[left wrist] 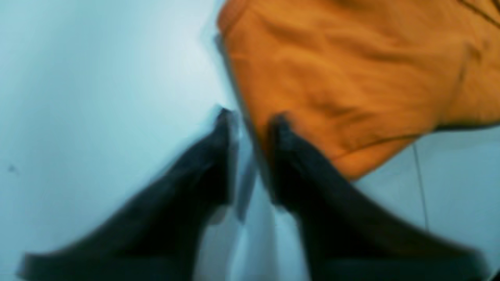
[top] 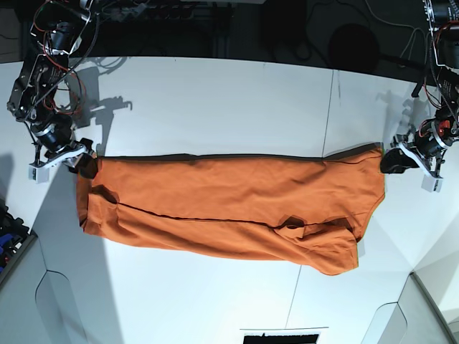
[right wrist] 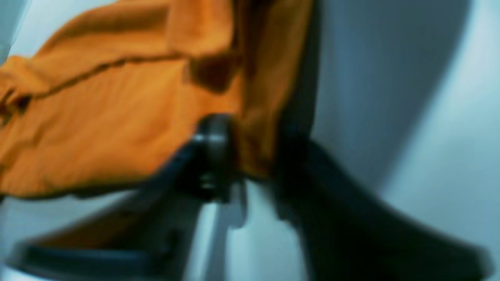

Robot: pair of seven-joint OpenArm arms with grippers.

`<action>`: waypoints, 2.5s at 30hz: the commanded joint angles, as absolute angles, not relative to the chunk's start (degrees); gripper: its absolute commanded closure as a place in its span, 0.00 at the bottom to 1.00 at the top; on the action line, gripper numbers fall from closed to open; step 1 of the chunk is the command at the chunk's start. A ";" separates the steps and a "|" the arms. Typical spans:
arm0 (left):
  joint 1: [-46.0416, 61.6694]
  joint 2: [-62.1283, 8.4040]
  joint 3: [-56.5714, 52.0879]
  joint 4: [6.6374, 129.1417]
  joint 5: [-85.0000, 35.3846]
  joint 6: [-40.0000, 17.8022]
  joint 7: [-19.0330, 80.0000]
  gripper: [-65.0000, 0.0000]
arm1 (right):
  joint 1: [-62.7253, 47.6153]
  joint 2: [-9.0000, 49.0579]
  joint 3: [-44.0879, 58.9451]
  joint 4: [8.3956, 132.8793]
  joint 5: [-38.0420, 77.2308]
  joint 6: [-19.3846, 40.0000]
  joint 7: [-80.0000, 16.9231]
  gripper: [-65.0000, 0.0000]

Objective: Layout the t-shirt on the table in an organized manner, then fold the t-shirt properly
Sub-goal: 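Regrasp the folded shirt's ends with both grippers and straighten it, then lift and fold the shirt lengthwise into a long strip with both grippers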

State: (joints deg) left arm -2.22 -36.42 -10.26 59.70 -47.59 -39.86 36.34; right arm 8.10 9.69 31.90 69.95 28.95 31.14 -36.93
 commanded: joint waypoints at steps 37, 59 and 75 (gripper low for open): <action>6.00 -44.40 -11.77 85.89 -55.75 -40.00 45.39 0.52 | 15.11 11.25 34.09 87.13 35.99 31.20 -46.09 0.57; 5.89 -32.49 -10.81 78.98 -54.63 -40.00 48.62 0.93 | 2.66 8.69 35.51 86.08 36.86 31.29 -44.99 0.34; 5.87 -34.65 -10.96 81.12 -61.08 -40.00 48.71 1.00 | 8.27 5.54 35.33 75.64 29.71 26.76 -37.69 0.45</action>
State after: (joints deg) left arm 6.63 -33.45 -10.46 80.14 -59.86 -39.29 49.60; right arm 7.53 5.02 35.27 74.96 29.43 26.55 -37.78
